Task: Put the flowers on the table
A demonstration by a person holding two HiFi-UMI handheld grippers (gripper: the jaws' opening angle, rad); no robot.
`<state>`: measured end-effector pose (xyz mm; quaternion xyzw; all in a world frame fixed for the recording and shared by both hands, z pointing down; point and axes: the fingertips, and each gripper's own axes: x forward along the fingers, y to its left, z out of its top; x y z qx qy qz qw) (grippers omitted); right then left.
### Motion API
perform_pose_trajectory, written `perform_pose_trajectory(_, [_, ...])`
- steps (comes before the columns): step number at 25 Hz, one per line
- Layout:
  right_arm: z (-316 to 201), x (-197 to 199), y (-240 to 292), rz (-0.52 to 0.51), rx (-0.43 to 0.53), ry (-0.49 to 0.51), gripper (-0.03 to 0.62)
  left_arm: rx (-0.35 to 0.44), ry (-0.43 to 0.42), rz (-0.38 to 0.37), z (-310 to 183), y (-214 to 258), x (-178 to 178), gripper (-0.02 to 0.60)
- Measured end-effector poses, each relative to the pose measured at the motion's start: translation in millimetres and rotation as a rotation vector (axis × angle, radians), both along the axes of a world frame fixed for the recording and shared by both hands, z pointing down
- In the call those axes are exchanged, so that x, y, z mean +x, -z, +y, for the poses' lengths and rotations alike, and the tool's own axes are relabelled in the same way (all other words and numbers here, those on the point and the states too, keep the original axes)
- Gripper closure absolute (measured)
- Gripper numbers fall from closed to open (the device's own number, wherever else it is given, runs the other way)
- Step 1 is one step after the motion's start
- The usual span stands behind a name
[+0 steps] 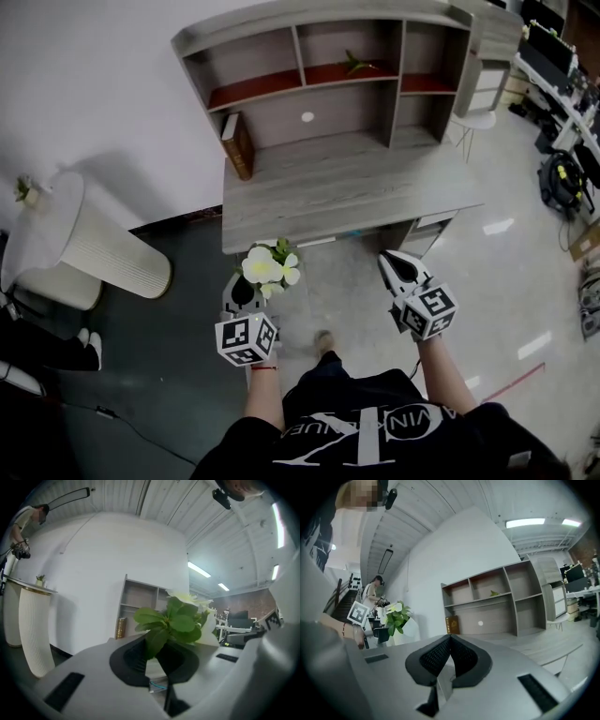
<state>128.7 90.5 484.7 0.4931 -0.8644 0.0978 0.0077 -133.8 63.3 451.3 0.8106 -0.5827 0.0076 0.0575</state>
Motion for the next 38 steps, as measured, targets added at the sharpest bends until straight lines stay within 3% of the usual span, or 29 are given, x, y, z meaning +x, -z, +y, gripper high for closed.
perform_pose_trajectory(8, [-70, -24, -5, 0.009, -0.011, 0.006, 0.583, -0.001, -0.008, 0.002, -69, -4, -18, 0.554])
perform_pose_trajectory(15, [-130, -55, 6, 0.022, 0.043, 0.038, 0.583, 0.044, 0.016, 0.013, -128, 7, -47, 0.554])
perform_pose_trajectory(27, [-159, -58, -32, 0.055, -0.048, 0.055, 0.583, -0.033, -0.041, 0.019, -164, -24, -26, 0.554])
perform_pose_trajectory(38, [-254, -82, -10, 0.040, 0.021, 0.156, 0.583, 0.034, 0.046, -0.009, -239, 12, -43, 0.554])
